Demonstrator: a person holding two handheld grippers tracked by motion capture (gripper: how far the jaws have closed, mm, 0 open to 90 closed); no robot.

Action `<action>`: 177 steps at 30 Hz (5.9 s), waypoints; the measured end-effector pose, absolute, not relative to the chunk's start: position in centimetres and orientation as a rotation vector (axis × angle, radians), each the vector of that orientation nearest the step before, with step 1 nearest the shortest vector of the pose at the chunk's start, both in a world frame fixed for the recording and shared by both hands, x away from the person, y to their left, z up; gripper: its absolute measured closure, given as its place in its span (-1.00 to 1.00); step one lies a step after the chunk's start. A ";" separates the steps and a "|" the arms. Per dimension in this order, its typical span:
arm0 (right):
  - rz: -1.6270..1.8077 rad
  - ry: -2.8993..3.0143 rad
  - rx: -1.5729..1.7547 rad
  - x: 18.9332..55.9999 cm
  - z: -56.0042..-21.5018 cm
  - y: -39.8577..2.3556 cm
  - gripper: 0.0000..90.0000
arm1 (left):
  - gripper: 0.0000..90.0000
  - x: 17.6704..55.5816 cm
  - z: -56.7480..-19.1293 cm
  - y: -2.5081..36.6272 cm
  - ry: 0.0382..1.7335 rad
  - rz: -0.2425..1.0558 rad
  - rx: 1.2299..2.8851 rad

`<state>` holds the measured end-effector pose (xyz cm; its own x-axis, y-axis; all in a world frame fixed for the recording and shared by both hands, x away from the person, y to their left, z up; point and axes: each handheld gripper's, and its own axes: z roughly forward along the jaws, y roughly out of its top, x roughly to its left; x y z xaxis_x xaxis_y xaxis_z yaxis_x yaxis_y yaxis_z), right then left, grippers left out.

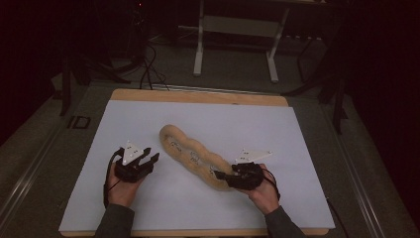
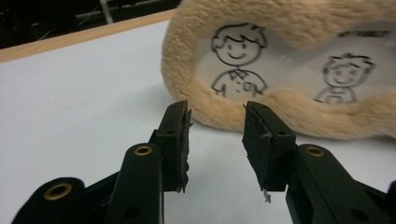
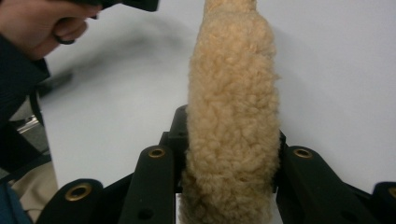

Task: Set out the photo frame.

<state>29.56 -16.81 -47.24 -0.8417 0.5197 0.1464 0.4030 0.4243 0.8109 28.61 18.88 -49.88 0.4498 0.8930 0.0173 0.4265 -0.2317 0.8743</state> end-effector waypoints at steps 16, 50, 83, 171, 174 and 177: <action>1.429 2.578 0.717 29.6 -47.3 -16.7 0.50 | 0.28 30.6 -51.1 19.3 1.168 0.708 1.822; 1.173 2.555 0.639 29.5 -48.0 -16.2 0.39 | 0.61 31.8 -52.1 19.8 1.246 0.591 1.771; 1.167 2.508 1.075 29.0 -50.0 -17.9 0.13 | 0.62 29.8 -51.8 19.8 1.313 0.604 1.757; 1.363 2.290 1.279 35.6 -50.7 -22.0 0.28 | 0.61 30.0 -51.8 18.3 1.324 0.485 1.712; 1.352 2.290 1.278 35.5 -50.7 -21.9 0.25 | 0.59 30.0 -51.8 18.4 1.317 0.478 1.712; 1.324 2.304 1.269 35.4 -50.7 -21.9 0.16 | 0.54 30.0 -51.8 18.4 1.311 0.477 1.718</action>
